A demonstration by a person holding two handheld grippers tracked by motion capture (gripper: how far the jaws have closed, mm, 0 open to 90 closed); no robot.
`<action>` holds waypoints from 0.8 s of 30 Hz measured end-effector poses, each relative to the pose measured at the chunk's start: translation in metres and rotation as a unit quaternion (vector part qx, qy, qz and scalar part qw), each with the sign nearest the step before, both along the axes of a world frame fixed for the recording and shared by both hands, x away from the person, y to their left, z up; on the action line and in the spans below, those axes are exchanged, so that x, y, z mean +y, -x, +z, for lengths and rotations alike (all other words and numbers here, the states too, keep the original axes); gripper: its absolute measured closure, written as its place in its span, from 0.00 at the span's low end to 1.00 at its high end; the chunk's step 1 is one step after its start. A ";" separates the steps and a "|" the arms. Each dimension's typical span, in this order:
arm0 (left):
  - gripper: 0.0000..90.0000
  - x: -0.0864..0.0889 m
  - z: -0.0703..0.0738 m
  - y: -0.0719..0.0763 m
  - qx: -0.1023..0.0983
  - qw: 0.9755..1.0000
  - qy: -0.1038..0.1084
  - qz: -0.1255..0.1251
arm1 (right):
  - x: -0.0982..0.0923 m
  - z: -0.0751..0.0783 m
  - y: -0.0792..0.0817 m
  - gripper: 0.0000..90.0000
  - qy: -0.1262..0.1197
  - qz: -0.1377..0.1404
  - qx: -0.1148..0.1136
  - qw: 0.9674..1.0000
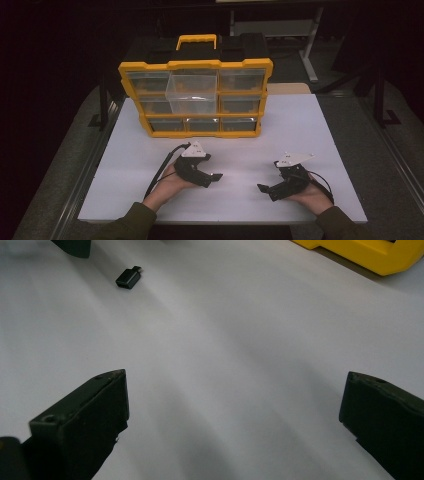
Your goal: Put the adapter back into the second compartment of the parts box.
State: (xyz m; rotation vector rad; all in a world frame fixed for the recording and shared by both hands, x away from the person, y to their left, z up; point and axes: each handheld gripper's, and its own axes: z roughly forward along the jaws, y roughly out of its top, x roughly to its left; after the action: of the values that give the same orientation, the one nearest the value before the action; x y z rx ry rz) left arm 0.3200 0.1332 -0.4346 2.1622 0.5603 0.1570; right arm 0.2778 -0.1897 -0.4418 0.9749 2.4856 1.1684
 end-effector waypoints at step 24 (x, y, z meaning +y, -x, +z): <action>0.35 -0.004 -0.013 0.009 -0.006 0.999 -0.032 0.015 | -0.001 0.000 0.000 0.00 0.000 -0.001 0.002 1.000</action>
State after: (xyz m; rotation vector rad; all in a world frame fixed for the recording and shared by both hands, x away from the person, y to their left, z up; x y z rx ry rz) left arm 0.3114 0.1290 -0.4472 2.2144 0.5878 0.2059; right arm 0.2775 -0.1902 -0.4423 0.9816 2.4868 1.1662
